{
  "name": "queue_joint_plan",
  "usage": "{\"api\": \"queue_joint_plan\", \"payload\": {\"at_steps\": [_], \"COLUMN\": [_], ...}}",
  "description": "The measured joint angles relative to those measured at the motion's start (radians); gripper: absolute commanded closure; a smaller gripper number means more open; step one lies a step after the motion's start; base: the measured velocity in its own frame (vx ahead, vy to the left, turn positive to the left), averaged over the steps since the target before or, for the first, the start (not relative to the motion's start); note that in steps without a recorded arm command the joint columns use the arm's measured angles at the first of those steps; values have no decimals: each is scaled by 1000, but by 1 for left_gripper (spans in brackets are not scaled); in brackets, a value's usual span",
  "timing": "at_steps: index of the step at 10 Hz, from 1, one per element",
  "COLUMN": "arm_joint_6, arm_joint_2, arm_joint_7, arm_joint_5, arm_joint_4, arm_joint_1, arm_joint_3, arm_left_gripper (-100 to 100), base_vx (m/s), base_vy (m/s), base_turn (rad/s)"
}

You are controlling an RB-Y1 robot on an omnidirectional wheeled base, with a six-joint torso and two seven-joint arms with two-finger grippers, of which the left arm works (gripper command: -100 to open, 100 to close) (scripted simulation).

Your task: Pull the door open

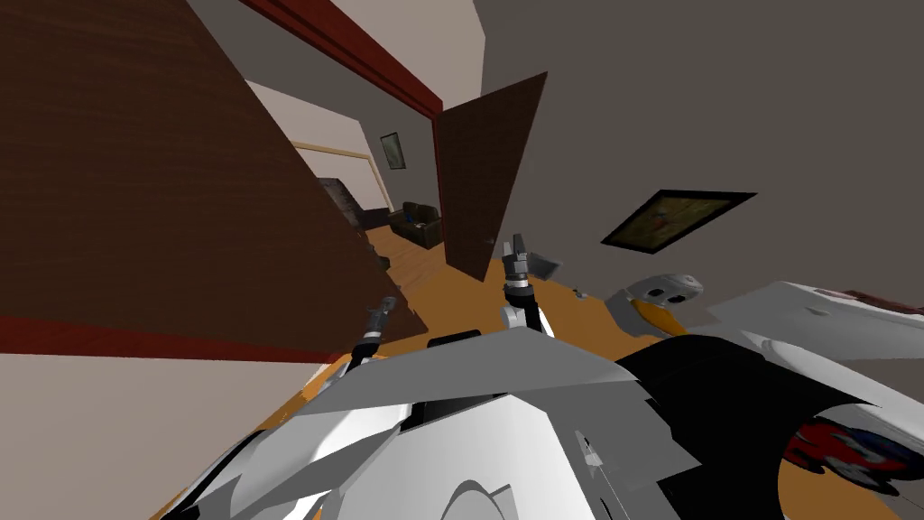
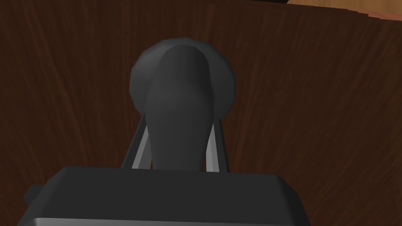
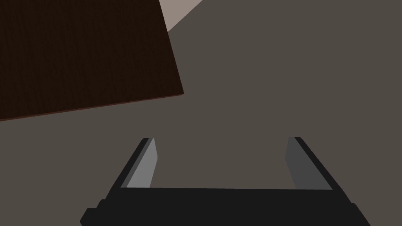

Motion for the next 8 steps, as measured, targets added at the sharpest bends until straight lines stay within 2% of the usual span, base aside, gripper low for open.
{"api": "queue_joint_plan", "payload": {"at_steps": [2,4,6,8], "arm_joint_6": [-5,-8,-11,-12], "arm_joint_2": [-1,-6,-14,-10], "arm_joint_7": [2,4,5,5], "arm_joint_5": [-6,-13,-19,-12], "arm_joint_4": [7,17,25,30], "arm_joint_1": [-3,-4,-1,-7], "arm_joint_3": [23,37,38,38], "arm_left_gripper": [100,100,100,100], "base_vx": [-237,-207,-115,-193], "base_vy": [90,93,27,36], "base_turn": [-231,-142,-91,-139]}}
